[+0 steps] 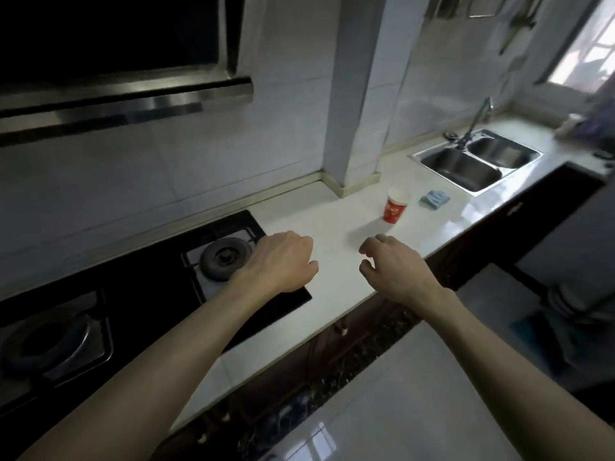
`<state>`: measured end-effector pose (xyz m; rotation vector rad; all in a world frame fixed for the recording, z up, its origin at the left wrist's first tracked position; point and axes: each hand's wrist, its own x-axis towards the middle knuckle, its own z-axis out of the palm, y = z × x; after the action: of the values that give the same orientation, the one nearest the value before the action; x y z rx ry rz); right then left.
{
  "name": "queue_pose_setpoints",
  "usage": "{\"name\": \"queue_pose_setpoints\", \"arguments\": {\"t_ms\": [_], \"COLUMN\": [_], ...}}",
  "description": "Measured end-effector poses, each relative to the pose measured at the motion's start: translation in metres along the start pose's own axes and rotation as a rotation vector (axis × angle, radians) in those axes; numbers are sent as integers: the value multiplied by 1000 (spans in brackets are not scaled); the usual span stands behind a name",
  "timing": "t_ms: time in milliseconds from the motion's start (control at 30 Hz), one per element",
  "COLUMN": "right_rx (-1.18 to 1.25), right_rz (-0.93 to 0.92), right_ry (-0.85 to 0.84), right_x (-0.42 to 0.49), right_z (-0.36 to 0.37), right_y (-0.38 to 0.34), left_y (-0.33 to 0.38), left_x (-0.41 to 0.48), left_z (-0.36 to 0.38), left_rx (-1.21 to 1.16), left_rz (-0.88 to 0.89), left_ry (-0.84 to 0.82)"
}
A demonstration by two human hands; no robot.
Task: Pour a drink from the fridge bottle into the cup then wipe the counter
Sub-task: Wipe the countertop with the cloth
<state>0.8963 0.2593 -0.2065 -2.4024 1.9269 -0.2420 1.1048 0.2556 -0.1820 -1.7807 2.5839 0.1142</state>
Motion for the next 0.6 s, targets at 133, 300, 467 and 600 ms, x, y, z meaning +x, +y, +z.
{"name": "queue_pose_setpoints", "arguments": {"t_ms": [133, 300, 467, 600], "right_rx": [-51, -61, -66, -74], "right_rz": [128, 259, 340, 361], "right_ry": [2, -1, 18, 20], "right_x": [5, -2, -7, -10], "right_z": [-4, -2, -10, -17], "right_y": [30, 66, 106, 145], "left_y": [9, 34, 67, 99], "left_x": [50, 89, 119, 142], "left_z": [1, 2, 4, 7], "left_rx": [21, 13, 34, 53], "left_rz": [98, 208, 271, 274], "left_ry": [-10, -35, -51, -67]}}
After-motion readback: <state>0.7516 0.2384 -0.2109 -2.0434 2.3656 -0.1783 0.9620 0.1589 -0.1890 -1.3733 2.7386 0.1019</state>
